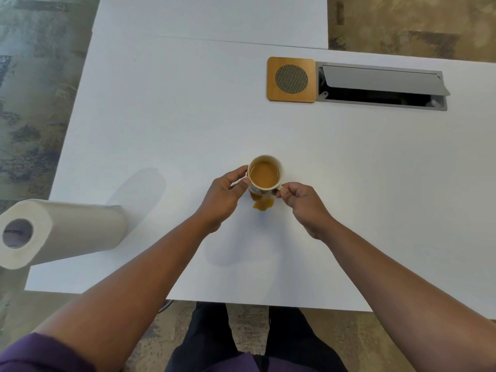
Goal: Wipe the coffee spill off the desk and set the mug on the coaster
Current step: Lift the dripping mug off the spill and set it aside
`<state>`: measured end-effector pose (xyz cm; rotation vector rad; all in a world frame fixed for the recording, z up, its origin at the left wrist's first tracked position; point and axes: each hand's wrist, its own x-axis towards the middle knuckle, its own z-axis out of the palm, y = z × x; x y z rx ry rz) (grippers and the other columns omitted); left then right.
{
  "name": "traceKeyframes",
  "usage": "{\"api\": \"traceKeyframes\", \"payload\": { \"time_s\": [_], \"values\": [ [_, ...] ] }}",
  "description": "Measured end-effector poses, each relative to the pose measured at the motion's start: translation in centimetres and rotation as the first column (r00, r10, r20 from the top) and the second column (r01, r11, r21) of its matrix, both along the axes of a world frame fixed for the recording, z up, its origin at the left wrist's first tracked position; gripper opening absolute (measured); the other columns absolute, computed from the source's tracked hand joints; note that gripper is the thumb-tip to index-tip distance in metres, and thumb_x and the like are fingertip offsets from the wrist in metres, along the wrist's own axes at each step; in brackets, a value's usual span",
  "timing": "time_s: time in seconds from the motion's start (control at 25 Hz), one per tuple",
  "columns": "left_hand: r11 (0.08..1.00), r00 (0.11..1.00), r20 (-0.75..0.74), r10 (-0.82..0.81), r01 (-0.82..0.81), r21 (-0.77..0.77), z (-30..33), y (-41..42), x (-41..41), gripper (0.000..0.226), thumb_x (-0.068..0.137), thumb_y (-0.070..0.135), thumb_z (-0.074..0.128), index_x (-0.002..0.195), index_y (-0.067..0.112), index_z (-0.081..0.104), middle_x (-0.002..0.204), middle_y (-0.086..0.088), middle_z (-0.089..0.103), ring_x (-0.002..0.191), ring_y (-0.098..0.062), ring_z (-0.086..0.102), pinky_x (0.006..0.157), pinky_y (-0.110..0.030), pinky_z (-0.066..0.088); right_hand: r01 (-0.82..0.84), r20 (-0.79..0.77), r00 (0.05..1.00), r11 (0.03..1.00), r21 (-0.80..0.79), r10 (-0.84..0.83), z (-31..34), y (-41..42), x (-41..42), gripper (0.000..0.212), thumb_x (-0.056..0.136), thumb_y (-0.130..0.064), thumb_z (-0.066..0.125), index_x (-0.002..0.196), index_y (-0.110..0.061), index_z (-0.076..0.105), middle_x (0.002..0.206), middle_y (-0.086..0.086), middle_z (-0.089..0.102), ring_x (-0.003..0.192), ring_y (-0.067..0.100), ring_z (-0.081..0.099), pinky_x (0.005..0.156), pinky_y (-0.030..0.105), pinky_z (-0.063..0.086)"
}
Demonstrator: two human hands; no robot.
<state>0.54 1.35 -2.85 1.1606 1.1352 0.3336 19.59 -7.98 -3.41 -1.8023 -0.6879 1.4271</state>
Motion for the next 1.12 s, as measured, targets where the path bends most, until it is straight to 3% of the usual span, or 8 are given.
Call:
{"api": "traceKeyframes", "payload": {
  "time_s": [0.12, 0.2, 0.32, 0.44, 0.72, 0.88, 1.0, 1.12],
  "values": [
    [1.000, 0.998, 0.059, -0.007, 0.006, 0.004, 0.3, 0.0, -0.1, 0.039, 0.106, 0.022, 0.055, 0.144, 0.030, 0.057, 0.138, 0.018, 0.063, 0.133, 0.000, 0.052, 0.111, -0.029, 0.041, 0.001, 0.007, 1.000, 1.000, 0.031, -0.002, 0.6, -0.1, -0.2, 0.022, 0.105, -0.018, 0.052, 0.091, -0.016, 0.069, 0.105, 0.002, 0.069, 0.099, 0.015, 0.057, 0.085, 0.028, 0.044],
    [1.000, 0.997, 0.075, -0.007, 0.006, 0.014, 0.4, 0.0, 0.0, 0.039, 0.106, 0.021, 0.054, 0.144, 0.030, 0.057, 0.136, 0.018, 0.065, 0.132, 0.000, 0.054, 0.111, -0.030, 0.042, -0.003, 0.029, 1.000, 0.997, 0.079, 0.001, 0.7, 0.0, -0.2, 0.022, 0.105, -0.014, 0.052, 0.094, -0.009, 0.070, 0.122, 0.002, 0.063, 0.109, 0.016, 0.058, 0.095, 0.031, 0.045],
    [1.000, 0.996, 0.094, -0.004, 0.002, 0.028, 0.7, -0.2, 0.0, 0.036, 0.106, 0.020, 0.054, 0.139, 0.036, 0.059, 0.134, 0.016, 0.067, 0.132, -0.004, 0.055, 0.112, -0.034, 0.043, -0.013, -0.004, 1.000, 0.991, 0.133, 0.014, 0.8, -0.1, -0.3, 0.024, 0.105, -0.013, 0.052, 0.097, 0.000, 0.070, 0.143, -0.015, 0.052, 0.127, 0.012, 0.056, 0.106, 0.031, 0.044],
    [0.998, 0.996, 0.087, -0.012, 0.007, 0.055, 1.0, -0.2, 0.1, 0.037, 0.107, 0.023, 0.053, 0.142, 0.034, 0.058, 0.134, 0.018, 0.066, 0.132, -0.005, 0.054, 0.111, -0.037, 0.044, -0.027, -0.068, 0.997, 0.984, 0.175, 0.039, 1.2, -0.4, -0.5, 0.023, 0.104, -0.012, 0.052, 0.098, 0.001, 0.071, 0.140, -0.034, 0.052, 0.127, -0.001, 0.055, 0.102, 0.025, 0.042],
    [1.000, 0.987, 0.159, 0.000, -0.003, 0.020, 2.0, -0.1, 0.5, 0.035, 0.110, 0.025, 0.046, 0.138, 0.043, 0.057, 0.134, 0.024, 0.063, 0.131, 0.001, 0.053, 0.100, -0.025, 0.046, -0.013, -0.044, 0.999, 0.966, 0.257, 0.026, 1.7, -0.5, -1.4, 0.020, 0.102, -0.008, 0.056, 0.095, 0.000, 0.072, 0.152, -0.026, 0.043, 0.130, -0.004, 0.052, 0.105, 0.031, 0.046],
    [1.000, 0.972, 0.234, 0.017, -0.011, -0.027, 2.1, 0.0, 0.4, 0.037, 0.111, 0.021, 0.043, 0.145, 0.028, 0.053, 0.136, 0.016, 0.063, 0.129, 0.000, 0.056, 0.091, -0.016, 0.050, -0.026, -0.051, 0.998, 0.945, 0.325, 0.045, 1.9, -0.6, -2.2, 0.019, 0.100, -0.007, 0.059, 0.092, -0.010, 0.075, 0.138, -0.046, 0.045, 0.128, -0.012, 0.050, 0.092, 0.016, 0.049],
    [0.999, 0.964, 0.265, 0.038, -0.029, -0.040, 1.8, 0.0, 0.4, 0.039, 0.111, 0.020, 0.042, 0.149, 0.024, 0.050, 0.142, 0.010, 0.061, 0.133, -0.005, 0.054, 0.097, -0.018, 0.049, -0.029, -0.042, 0.998, 0.933, 0.359, 0.047, 1.7, -0.6, -2.6, 0.018, 0.098, -0.008, 0.060, 0.097, -0.017, 0.076, 0.145, -0.043, 0.040, 0.133, -0.011, 0.045, 0.091, 0.011, 0.047],
    [0.996, 0.961, 0.266, 0.082, -0.073, -0.044, 1.5, -0.3, 0.4, 0.040, 0.111, 0.020, 0.042, 0.151, 0.023, 0.048, 0.145, 0.008, 0.059, 0.135, -0.006, 0.054, 0.105, -0.023, 0.048, -0.029, -0.029, 0.999, 0.939, 0.343, 0.041, 1.5, -0.7, -2.7, 0.015, 0.098, -0.009, 0.061, 0.094, -0.013, 0.075, 0.161, -0.023, 0.031, 0.140, -0.004, 0.041, 0.094, 0.013, 0.046]
  ]
}}
